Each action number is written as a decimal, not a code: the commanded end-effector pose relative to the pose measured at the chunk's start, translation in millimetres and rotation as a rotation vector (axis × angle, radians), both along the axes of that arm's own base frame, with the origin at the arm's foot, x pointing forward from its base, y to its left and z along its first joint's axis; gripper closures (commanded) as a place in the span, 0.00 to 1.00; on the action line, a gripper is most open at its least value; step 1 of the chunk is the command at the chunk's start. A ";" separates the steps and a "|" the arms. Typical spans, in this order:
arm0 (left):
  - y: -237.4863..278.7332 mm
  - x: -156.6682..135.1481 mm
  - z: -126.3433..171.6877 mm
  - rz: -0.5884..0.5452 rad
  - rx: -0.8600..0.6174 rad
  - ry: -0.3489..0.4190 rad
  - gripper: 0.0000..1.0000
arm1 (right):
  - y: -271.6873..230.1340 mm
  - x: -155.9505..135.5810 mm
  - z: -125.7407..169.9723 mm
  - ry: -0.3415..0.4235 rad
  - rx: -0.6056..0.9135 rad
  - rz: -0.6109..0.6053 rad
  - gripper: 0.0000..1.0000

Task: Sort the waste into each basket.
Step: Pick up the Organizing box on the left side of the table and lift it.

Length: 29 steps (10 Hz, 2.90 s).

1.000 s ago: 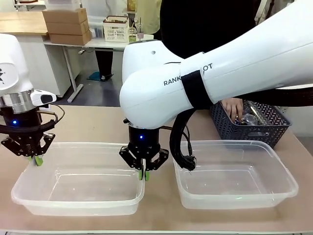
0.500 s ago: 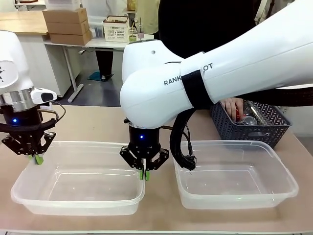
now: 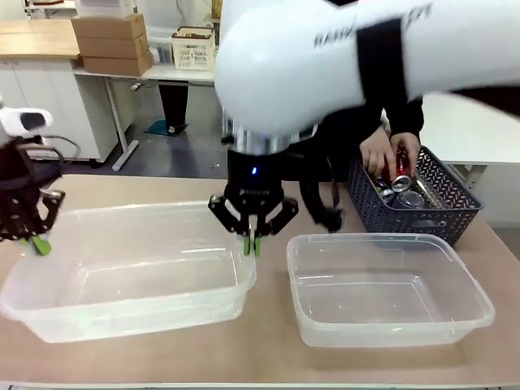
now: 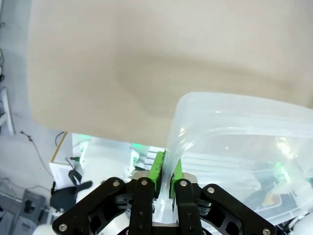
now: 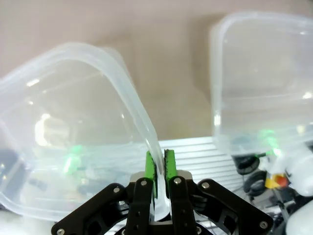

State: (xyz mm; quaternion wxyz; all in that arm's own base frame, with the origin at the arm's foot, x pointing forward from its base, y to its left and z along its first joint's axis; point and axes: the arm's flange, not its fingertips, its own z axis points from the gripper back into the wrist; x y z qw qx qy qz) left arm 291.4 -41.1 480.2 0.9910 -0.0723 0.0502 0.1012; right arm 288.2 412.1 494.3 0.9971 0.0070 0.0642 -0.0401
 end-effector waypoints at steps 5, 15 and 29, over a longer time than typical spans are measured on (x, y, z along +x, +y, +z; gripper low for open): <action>-6.8 -5.9 29.7 0.013 -0.015 -0.041 1.00 | -18.1 -5.1 34.4 0.022 0.017 0.061 1.00; -148.1 88.2 68.9 0.044 -0.083 -0.052 0.91 | -166.6 -5.1 49.6 -0.037 0.106 0.077 0.91; -173.5 84.2 41.5 -0.022 -0.070 -0.180 0.91 | -193.6 53.1 30.6 -0.004 0.180 -0.049 0.91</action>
